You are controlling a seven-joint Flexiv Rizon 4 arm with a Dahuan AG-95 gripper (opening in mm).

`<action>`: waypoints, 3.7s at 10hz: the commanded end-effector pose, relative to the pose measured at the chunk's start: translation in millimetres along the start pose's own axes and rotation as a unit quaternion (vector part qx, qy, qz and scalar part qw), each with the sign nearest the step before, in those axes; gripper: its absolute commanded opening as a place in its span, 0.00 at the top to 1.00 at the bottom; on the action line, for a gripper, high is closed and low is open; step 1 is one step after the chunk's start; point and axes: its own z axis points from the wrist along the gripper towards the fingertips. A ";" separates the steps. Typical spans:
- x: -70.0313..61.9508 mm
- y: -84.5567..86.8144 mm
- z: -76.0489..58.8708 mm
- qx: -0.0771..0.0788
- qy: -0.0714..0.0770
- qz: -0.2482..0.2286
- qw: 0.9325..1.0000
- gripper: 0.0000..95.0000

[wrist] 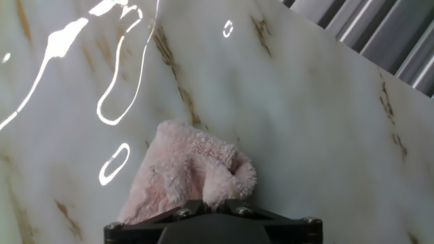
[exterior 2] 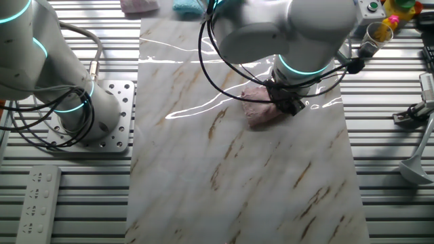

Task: Clean the table with a cloth

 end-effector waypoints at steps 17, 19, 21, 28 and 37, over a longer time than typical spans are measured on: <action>30.3 -38.8 -9.6 0.043 0.034 -0.046 0.997 1.00; 30.3 -38.8 -9.6 0.047 0.033 -0.029 0.998 1.00; 30.3 -38.8 -9.6 0.053 0.038 -0.043 0.997 1.00; 46.8 -65.3 -19.7 0.055 0.049 -0.095 0.993 1.00; 44.8 -62.5 -30.3 0.041 0.031 -0.027 0.998 0.00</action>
